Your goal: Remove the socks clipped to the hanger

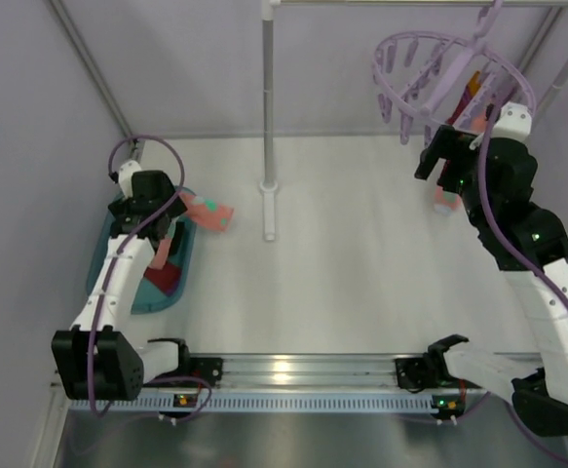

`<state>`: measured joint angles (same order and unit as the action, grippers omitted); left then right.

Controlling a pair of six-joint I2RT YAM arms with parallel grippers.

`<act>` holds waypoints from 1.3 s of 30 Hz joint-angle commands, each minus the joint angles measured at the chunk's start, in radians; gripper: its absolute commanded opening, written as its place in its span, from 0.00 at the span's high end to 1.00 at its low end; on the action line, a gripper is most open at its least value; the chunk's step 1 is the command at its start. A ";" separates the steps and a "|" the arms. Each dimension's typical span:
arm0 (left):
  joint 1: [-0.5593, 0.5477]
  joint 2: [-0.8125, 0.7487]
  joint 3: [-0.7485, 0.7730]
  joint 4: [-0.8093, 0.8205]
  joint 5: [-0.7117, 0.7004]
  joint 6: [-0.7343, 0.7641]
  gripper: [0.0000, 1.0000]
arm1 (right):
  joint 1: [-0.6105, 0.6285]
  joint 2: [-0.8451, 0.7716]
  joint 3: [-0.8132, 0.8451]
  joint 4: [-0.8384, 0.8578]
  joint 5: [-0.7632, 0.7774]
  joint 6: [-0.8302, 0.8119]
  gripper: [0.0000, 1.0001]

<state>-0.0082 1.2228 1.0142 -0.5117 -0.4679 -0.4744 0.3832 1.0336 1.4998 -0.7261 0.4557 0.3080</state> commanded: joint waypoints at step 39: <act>-0.239 0.334 0.152 -0.002 -0.169 -0.061 0.23 | -0.010 0.043 0.272 -0.082 0.051 -0.020 0.01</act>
<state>-0.2607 1.5425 1.1458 -0.5312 -0.6258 -0.5293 0.3832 1.1004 1.7741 -0.8516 0.5167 0.3103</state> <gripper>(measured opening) 0.814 0.993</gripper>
